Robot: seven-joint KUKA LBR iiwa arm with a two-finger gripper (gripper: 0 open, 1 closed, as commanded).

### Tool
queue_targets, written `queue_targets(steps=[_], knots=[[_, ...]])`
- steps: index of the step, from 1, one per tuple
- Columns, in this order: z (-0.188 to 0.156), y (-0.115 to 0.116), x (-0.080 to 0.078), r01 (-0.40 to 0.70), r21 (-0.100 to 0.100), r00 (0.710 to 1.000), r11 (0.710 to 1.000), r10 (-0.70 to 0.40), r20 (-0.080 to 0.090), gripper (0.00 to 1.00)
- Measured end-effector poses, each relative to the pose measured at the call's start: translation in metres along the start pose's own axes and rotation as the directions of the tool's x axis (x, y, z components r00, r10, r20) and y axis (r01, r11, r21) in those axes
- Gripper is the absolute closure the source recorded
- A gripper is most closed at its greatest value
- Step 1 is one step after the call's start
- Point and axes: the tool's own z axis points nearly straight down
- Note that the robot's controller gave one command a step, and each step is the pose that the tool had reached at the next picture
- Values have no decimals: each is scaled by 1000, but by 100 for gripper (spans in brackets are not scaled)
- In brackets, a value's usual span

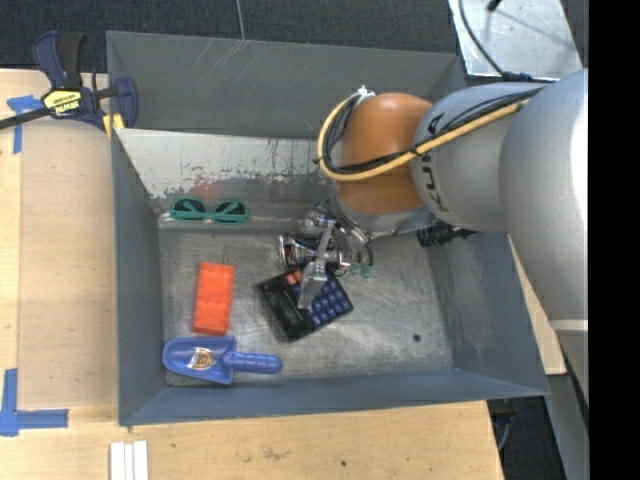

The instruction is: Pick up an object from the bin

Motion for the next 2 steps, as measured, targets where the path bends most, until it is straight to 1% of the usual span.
queue_targets(steps=[1, 2], knots=[[0, 3, -5, -80, 1, 997, 997, 80, 4, 0], [-10, 10, -8, -109, 0, 994, 994, 109, 11, 0]])
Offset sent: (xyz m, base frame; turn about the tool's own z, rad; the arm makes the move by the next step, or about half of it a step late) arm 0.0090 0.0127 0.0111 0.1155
